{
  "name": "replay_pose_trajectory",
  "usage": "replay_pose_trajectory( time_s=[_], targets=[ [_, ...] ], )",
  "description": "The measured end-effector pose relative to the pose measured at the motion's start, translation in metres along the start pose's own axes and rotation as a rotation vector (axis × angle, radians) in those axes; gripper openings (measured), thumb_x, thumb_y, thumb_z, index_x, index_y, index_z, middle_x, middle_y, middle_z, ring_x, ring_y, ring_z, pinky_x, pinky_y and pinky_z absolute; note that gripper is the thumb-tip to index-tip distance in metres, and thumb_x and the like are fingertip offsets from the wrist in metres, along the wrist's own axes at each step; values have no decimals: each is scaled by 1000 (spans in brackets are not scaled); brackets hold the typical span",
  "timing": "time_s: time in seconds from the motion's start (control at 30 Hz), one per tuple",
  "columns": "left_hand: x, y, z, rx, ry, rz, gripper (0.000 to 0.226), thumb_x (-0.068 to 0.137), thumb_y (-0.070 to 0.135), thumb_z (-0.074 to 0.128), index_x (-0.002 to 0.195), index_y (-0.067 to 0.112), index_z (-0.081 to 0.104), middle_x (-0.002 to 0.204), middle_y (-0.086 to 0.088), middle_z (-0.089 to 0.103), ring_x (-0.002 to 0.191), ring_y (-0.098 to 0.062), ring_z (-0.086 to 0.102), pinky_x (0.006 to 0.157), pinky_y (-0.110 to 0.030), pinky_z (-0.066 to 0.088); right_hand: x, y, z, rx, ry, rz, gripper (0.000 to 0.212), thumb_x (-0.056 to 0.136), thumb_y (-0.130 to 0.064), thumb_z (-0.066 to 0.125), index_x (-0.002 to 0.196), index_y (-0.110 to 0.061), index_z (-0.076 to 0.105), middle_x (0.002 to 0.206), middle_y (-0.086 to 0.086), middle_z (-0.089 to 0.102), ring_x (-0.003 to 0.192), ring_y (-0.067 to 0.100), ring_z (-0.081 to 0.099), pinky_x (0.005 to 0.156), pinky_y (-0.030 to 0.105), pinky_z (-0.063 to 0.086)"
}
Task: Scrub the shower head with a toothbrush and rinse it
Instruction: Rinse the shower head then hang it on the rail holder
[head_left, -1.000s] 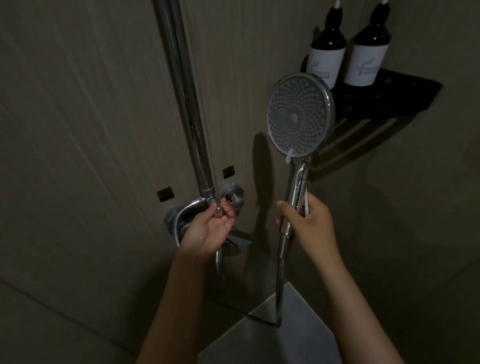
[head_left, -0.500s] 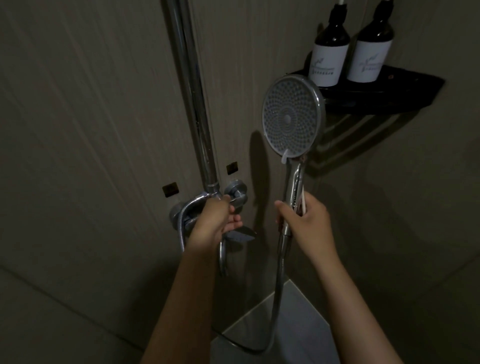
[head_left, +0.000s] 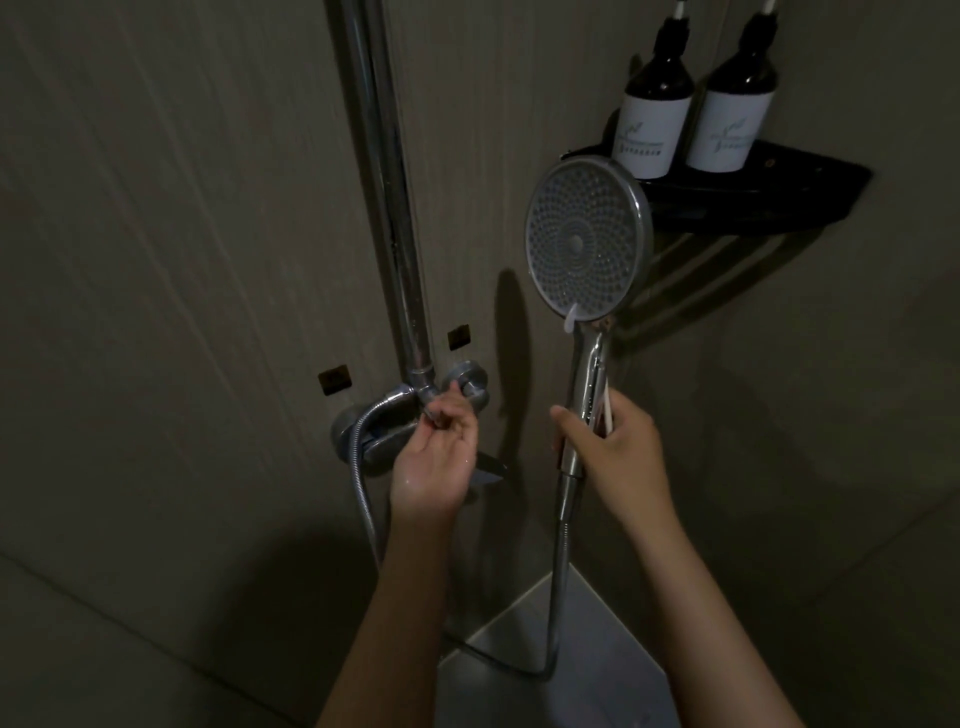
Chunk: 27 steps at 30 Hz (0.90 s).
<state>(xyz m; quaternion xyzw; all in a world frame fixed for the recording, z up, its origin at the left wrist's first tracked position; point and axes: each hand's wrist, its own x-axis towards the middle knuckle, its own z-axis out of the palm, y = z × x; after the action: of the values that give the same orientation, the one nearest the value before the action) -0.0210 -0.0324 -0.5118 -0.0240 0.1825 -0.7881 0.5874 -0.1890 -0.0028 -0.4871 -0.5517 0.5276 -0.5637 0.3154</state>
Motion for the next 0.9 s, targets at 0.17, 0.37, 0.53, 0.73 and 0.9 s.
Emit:
replay_pose_trajectory(
  time_s=[0.17,0.37,0.53,0.73,0.9],
  targets=[
    [-2,0,2,1,25,38,38,98,12,33,104,-20,52,69,-14,50,69,-14,46,64,-28,43,1,1,-3,-15,19,7,21,82,-18,70,67,-21,56,54,-8,61,50,0,58,51,14,45],
    [-7,-1,3,110,84,87,30,99,13,37,109,-10,54,80,-20,59,75,-14,52,70,-27,48,0,-2,-3,-44,37,-8,24,82,-18,70,65,-21,54,57,-6,56,51,2,52,52,18,43],
    [-9,-5,7,268,102,135,25,95,13,43,109,-4,55,90,-18,60,77,-16,56,65,-29,50,-1,-3,-4,-62,34,-25,24,81,-19,71,65,-19,53,54,-8,55,49,-1,49,49,14,40],
    [-9,-3,11,535,174,181,19,96,14,47,90,0,57,83,-15,64,84,-18,59,76,-38,49,-2,-1,-4,-49,37,-47,28,82,-16,71,62,-23,52,52,-17,58,47,-5,50,47,9,37],
    [-4,0,15,812,249,273,17,97,16,45,89,4,56,86,-13,63,81,-18,63,97,-37,46,-3,-1,-5,-52,37,-45,24,82,-18,71,65,-23,54,52,-16,58,49,-5,52,48,9,39]
  ],
)
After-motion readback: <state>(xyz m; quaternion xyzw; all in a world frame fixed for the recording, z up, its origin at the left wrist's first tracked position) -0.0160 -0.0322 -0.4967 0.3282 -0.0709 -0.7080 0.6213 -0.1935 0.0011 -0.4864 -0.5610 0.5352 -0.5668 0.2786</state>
